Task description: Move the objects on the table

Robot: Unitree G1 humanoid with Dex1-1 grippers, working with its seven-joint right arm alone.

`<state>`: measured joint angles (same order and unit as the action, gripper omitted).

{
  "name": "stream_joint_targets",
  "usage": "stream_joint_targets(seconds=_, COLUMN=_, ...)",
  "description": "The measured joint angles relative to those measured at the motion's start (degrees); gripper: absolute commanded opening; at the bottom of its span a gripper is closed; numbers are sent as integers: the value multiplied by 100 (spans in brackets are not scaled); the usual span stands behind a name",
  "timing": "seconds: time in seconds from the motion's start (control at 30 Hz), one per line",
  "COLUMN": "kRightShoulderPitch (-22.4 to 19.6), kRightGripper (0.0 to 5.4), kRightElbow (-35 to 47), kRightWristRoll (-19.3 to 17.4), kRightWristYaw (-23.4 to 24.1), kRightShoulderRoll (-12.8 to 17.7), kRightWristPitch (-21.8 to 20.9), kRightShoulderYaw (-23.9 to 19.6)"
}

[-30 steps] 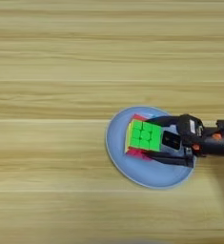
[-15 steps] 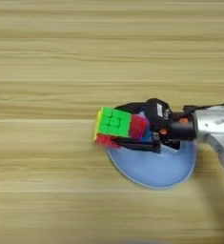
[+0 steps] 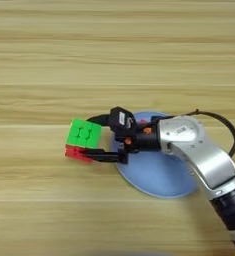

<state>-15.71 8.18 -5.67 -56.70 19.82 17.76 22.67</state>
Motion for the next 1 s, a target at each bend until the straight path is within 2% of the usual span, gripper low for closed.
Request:
stream_joint_targets(seconds=0.23, kRightShoulderPitch=3, kRightGripper=336, kRightElbow=-470, kRightWristRoll=231, kRightWristYaw=134, kRightShoulderRoll=-225, kRightWristPitch=-211, kRightShoulderYaw=194)
stream_joint_targets(seconds=0.5, kRightShoulderPitch=51, kRightGripper=336, kRightElbow=-638, kRightWristRoll=343, kRightWristYaw=111, kRightShoulderRoll=-256, kRightWristPitch=-368, kRightShoulderYaw=283)
stream_joint_targets(seconds=0.53, kRightShoulderPitch=51, kRightGripper=372, kRightElbow=-638, kRightWristRoll=343, kRightWristYaw=108, kRightShoulderRoll=-256, kRightWristPitch=-371, kRightShoulderYaw=290)
stream_joint_targets(seconds=0.77, kRightShoulderPitch=85, kRightGripper=447, kRightElbow=-589, kRightWristRoll=284, kRightWristYaw=-1, kRightShoulderRoll=-273, kRightWristPitch=-465, kRightShoulderYaw=271)
stream_joint_targets(seconds=0.9, kRightShoulderPitch=88, kRightGripper=487, kRightElbow=-406, kRightWristRoll=72, kRightWristYaw=-17, kRightShoulderRoll=-330, kRightWristPitch=-456, kRightShoulderYaw=143)
stream_joint_targets(seconds=1.0, kRightShoulderPitch=85, kRightGripper=518, kRightElbow=-124, kRightWristRoll=-259, kRightWristYaw=-16, kRightShoulderRoll=-396, kRightWristPitch=-409, kRightShoulderYaw=-66)
